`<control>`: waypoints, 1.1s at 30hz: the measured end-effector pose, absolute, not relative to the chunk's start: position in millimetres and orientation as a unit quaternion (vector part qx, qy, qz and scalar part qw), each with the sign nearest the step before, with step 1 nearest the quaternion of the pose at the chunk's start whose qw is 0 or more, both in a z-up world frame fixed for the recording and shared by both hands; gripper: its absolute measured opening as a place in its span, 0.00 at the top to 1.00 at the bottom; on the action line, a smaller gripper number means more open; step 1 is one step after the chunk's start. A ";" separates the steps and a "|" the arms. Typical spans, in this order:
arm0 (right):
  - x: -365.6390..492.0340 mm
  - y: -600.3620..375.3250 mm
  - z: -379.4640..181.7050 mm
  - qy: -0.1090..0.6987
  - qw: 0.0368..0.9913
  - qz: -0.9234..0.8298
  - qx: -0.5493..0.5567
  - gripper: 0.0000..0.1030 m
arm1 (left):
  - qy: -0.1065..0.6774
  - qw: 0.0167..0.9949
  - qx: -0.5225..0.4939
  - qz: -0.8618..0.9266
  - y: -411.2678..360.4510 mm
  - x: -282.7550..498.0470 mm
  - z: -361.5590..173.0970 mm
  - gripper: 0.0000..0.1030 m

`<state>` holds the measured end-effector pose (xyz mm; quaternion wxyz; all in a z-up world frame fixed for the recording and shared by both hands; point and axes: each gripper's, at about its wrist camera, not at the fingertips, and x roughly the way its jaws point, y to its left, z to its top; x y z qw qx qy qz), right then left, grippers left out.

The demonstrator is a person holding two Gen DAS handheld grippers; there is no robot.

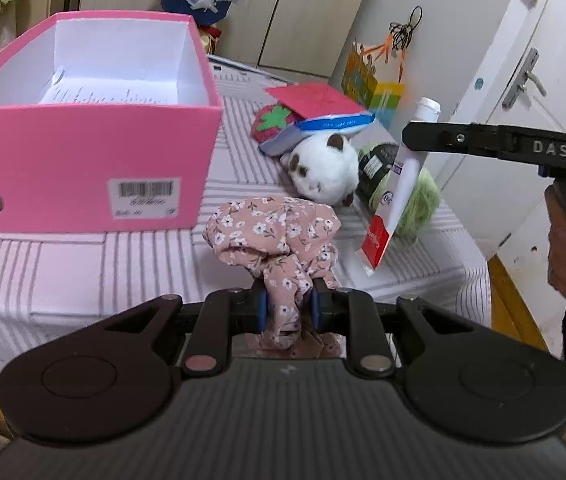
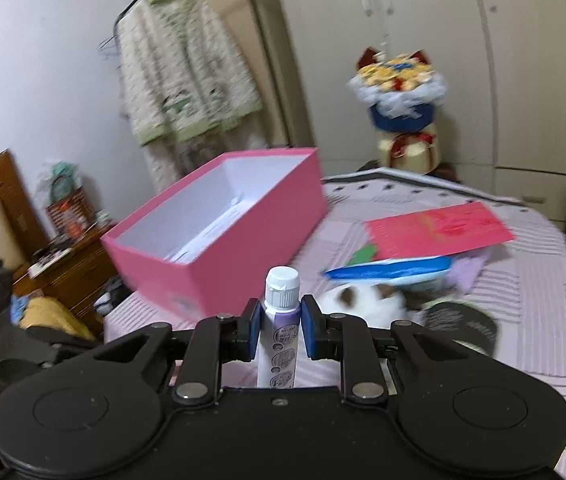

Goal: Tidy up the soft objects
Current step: 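Carry the scrunchie and white tube into the pink box and release both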

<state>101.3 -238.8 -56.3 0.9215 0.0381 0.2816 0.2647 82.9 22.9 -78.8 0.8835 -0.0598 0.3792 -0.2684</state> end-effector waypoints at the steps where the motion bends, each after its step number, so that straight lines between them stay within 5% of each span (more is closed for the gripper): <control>1: 100.2 -233.1 -55.6 0.289 0.917 0.273 0.038 0.75 | 0.382 0.883 -0.058 -0.266 26.5 80.8 -78.2 0.82; 17: 109.4 -147.1 -38.3 0.371 0.846 0.381 0.050 0.76 | 0.361 0.904 -0.025 -0.228 94.0 55.6 -30.3 0.82; 33: 188.3 -88.8 41.6 0.351 0.851 0.390 0.015 0.76 | 0.292 0.930 -0.012 -0.223 134.7 137.0 51.4 0.82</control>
